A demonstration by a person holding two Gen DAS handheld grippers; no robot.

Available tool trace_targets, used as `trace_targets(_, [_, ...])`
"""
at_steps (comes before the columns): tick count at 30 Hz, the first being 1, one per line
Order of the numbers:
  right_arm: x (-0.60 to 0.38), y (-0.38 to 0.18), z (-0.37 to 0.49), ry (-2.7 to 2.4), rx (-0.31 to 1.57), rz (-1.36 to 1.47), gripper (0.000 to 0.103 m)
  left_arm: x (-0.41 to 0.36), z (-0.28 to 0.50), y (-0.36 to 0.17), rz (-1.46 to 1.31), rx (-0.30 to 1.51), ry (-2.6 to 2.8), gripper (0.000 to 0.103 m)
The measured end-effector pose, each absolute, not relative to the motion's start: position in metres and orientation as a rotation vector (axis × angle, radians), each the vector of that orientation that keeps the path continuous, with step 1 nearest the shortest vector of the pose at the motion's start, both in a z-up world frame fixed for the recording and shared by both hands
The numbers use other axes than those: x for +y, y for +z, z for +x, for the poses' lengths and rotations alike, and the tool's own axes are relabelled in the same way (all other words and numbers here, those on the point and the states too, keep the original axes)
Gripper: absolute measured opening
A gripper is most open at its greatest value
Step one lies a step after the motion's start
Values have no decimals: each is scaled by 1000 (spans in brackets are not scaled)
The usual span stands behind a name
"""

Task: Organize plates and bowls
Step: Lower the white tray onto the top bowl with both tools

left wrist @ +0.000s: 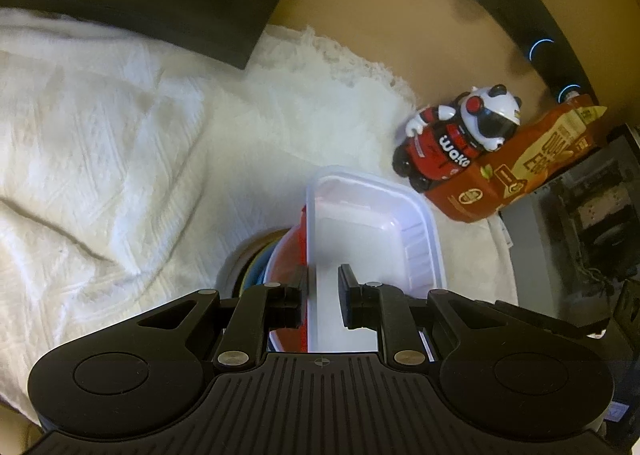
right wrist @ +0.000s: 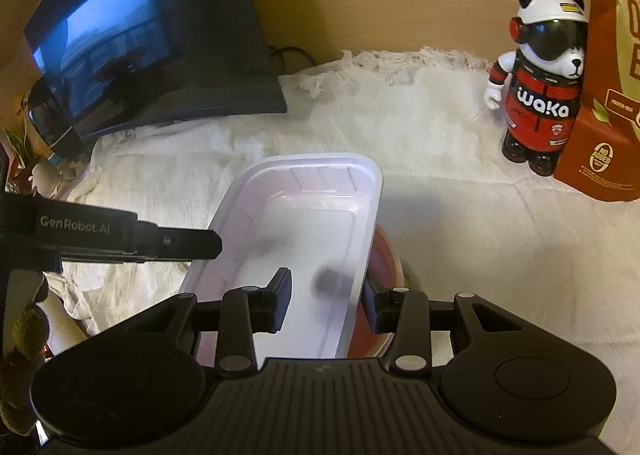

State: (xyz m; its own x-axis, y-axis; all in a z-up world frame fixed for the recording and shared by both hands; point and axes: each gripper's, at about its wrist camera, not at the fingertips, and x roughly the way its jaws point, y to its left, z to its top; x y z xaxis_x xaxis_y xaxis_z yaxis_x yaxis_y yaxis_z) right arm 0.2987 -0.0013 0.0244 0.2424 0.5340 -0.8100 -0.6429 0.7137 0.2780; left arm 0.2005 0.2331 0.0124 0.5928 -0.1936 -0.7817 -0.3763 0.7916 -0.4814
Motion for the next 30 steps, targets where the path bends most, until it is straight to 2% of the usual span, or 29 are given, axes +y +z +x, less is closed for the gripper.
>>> trace_targets(30, [-12,22,301,815,1078,-102,39,228,202,14,-677,962,104,19])
